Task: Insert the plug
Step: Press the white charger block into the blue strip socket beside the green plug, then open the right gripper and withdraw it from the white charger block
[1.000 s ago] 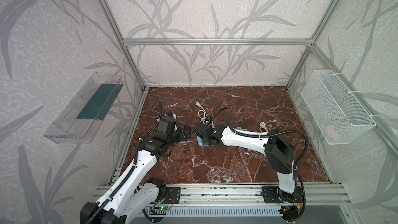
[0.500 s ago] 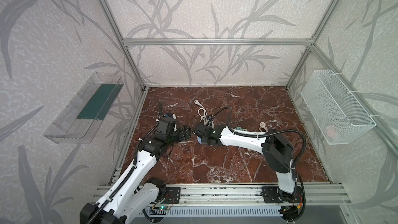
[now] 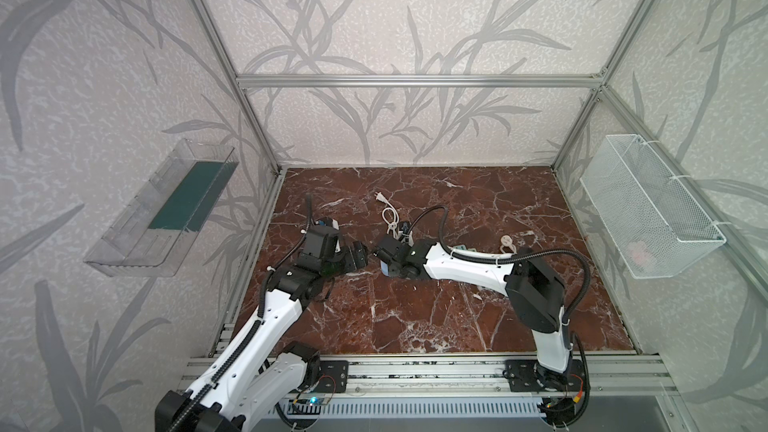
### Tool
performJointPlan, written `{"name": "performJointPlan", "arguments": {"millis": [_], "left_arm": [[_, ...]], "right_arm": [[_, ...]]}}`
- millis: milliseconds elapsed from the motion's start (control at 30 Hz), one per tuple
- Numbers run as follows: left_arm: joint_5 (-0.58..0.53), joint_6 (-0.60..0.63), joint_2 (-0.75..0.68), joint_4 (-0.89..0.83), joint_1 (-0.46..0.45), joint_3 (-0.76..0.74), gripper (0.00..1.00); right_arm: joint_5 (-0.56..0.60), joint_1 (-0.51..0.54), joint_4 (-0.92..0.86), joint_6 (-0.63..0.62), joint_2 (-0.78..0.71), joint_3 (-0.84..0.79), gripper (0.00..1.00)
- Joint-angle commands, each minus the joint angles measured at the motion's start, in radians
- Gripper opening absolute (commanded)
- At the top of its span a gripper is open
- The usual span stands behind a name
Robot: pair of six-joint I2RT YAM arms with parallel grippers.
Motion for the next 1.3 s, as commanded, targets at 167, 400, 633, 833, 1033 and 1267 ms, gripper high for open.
{"name": "performJointPlan", "arguments": {"millis": [167, 400, 633, 833, 1033, 1267], "left_arm": [[-0.039, -0.006, 0.007, -0.009, 0.004, 0.019, 0.95], [-0.057, -0.003, 0.026, -0.012, 0.002, 0.064, 0.97], [-0.137, 0.010, 0.015, -0.030, -0.002, 0.071, 0.99], [-0.160, 0.013, 0.019, 0.022, -0.016, 0.061, 0.99], [-0.320, 0.040, 0.065, 0.017, -0.191, 0.113, 0.99], [-0.496, 0.132, 0.047, 0.147, -0.290, 0.039, 0.99]], "right_arm": [[-0.100, -0.007, -0.131, -0.081, -0.053, 0.010, 0.57], [-0.074, -0.007, -0.101, -0.160, -0.221, -0.030, 1.00], [0.020, -0.039, -0.053, -0.230, -0.468, -0.195, 0.99], [0.057, -0.107, -0.059, -0.269, -0.647, -0.341, 0.99], [0.157, -0.139, -0.082, -0.277, -0.797, -0.443, 0.99], [0.313, -0.175, 0.077, -0.343, -1.014, -0.651, 0.99]]}}
